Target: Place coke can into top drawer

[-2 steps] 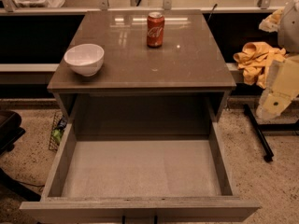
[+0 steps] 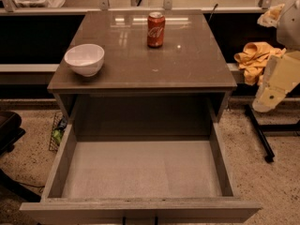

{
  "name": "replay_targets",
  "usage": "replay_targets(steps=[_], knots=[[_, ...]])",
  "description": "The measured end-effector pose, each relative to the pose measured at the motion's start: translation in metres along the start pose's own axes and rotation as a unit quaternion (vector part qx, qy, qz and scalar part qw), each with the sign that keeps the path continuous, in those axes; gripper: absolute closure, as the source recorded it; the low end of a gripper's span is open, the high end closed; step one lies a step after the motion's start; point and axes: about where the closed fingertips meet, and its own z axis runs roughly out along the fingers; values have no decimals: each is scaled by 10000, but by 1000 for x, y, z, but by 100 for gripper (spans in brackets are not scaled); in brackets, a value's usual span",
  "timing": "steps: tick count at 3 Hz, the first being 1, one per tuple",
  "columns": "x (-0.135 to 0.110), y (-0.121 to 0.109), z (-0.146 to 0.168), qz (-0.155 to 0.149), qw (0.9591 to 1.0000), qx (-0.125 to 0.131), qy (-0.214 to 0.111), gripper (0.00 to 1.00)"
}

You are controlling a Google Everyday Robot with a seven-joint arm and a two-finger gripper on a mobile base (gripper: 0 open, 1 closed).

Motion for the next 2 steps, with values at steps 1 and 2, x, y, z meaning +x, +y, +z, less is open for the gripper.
replay_targets(steps=[1, 2], knots=[[-1, -86, 30, 239, 9914, 679, -1092, 0], [-8, -154, 49, 732, 9700, 1097, -2043, 0]])
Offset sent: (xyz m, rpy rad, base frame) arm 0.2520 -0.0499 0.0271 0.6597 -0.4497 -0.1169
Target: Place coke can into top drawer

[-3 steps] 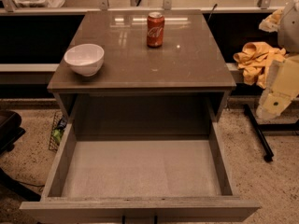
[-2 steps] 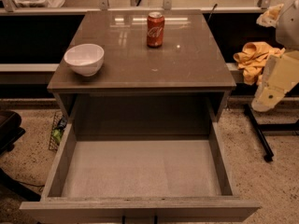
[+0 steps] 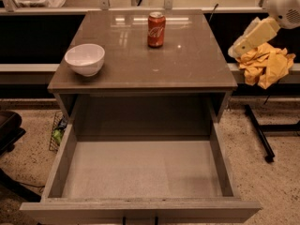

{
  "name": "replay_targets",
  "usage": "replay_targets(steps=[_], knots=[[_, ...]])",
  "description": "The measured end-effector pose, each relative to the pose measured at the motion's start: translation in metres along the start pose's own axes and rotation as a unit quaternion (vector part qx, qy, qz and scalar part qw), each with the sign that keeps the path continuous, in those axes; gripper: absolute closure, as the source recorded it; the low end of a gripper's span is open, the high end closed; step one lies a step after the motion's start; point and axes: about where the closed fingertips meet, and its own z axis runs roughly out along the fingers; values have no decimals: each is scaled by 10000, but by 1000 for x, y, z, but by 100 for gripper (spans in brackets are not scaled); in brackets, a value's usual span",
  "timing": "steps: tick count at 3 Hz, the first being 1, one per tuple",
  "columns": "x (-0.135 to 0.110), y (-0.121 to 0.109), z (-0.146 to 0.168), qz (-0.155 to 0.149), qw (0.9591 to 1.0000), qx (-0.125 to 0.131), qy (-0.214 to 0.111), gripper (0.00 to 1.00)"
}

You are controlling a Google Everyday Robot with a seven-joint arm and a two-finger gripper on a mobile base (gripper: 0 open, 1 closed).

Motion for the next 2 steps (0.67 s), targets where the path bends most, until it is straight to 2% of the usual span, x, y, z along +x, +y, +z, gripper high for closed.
replay_targets(steps=[1, 2], knots=[[-11, -42, 42, 572, 9928, 318, -1001, 0], [-22, -66, 75, 995, 9796, 437, -1691, 0]])
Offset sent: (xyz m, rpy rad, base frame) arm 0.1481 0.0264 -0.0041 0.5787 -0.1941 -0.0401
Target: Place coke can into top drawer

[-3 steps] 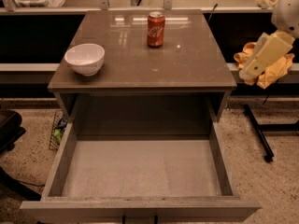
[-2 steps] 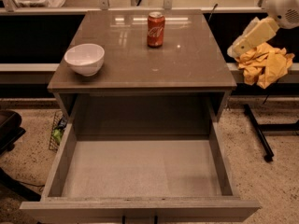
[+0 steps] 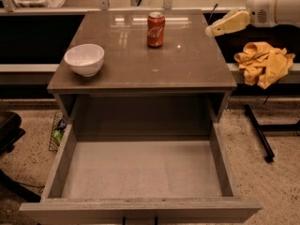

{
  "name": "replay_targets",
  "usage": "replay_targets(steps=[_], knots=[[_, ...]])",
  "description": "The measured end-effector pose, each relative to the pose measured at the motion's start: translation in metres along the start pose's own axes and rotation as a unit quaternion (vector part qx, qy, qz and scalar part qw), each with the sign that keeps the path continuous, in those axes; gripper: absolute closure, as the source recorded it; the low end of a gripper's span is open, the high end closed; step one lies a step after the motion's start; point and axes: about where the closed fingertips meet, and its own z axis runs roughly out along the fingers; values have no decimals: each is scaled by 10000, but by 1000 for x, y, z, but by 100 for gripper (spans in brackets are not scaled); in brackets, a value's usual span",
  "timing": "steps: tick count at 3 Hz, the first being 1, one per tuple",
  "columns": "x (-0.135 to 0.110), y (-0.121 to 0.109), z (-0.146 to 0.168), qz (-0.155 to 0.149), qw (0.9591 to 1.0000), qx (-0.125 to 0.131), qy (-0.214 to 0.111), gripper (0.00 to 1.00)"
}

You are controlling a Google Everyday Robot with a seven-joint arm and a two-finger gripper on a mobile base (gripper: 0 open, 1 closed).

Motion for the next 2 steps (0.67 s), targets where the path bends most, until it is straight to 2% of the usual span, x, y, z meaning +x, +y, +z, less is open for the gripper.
replay_targets(steps=[1, 2], knots=[[2, -4, 9, 120, 9998, 20, -139, 0], [2, -4, 10, 120, 9998, 19, -139, 0]])
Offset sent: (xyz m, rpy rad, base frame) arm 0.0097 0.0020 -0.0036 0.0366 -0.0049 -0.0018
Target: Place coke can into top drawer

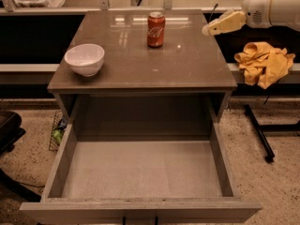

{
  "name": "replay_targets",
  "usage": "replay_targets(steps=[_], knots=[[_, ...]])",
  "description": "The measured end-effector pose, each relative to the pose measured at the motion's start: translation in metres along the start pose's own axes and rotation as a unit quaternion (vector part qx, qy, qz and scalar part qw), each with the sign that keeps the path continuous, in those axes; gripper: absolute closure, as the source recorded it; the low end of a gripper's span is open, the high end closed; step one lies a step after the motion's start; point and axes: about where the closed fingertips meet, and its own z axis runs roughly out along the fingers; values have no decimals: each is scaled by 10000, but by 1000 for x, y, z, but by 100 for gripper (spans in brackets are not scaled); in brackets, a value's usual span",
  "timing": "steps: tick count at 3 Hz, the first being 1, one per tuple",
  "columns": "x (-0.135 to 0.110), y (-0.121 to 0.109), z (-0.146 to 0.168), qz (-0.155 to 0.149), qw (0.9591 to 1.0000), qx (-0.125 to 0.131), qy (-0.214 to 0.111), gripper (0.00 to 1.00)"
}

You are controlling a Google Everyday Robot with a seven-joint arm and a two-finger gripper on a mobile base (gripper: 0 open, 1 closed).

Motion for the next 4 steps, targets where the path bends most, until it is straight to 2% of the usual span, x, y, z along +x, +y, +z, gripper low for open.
replay_targets(steps=[1, 2, 3, 4], knots=[[-3, 5, 23, 135, 9996, -86, -229, 0], [-7, 15, 76, 465, 9962, -246, -688, 0], [1, 20, 132, 887, 9900, -350, -1042, 0], [0, 23, 137, 870, 9904, -389, -1004, 0]])
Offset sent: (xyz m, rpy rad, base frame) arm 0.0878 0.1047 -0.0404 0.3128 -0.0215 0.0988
